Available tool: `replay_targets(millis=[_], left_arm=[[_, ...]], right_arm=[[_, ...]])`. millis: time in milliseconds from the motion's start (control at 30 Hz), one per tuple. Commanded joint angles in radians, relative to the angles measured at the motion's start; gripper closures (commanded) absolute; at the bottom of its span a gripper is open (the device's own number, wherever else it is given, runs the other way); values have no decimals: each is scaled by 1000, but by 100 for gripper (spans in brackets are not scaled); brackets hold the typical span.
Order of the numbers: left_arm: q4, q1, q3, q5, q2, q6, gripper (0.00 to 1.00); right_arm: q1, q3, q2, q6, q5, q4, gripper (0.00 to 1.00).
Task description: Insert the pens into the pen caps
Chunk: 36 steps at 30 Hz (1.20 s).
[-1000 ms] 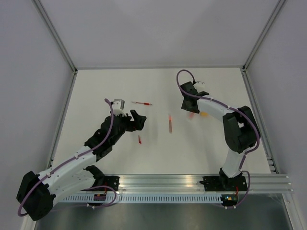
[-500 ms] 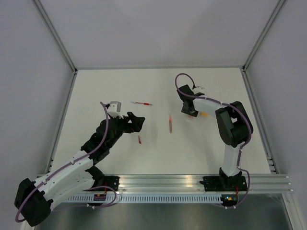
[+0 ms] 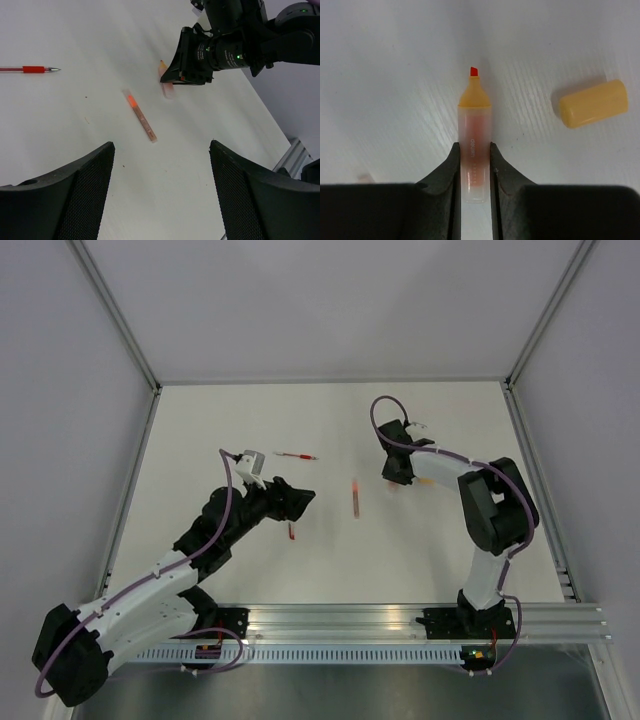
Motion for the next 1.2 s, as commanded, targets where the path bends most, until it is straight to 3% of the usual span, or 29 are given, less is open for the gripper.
replay_targets(millis=[0,300,433,733,1167], left_arm=[[78,3,8,130,31,19,19],[111,1,40,269,115,11,23],[156,1,38,329,147,2,24],[199,1,29,351,146,-12,25],[234,1,0,315,104,0,28]], right_arm=[[0,-67,-144,-14,-93,53,100],[96,-294,-492,91,-176,261,100],[251,-332,-603,149,-86,327,100],[460,-354,-684,227,66,395,100],[575,-382,-666,289,109,499,100]])
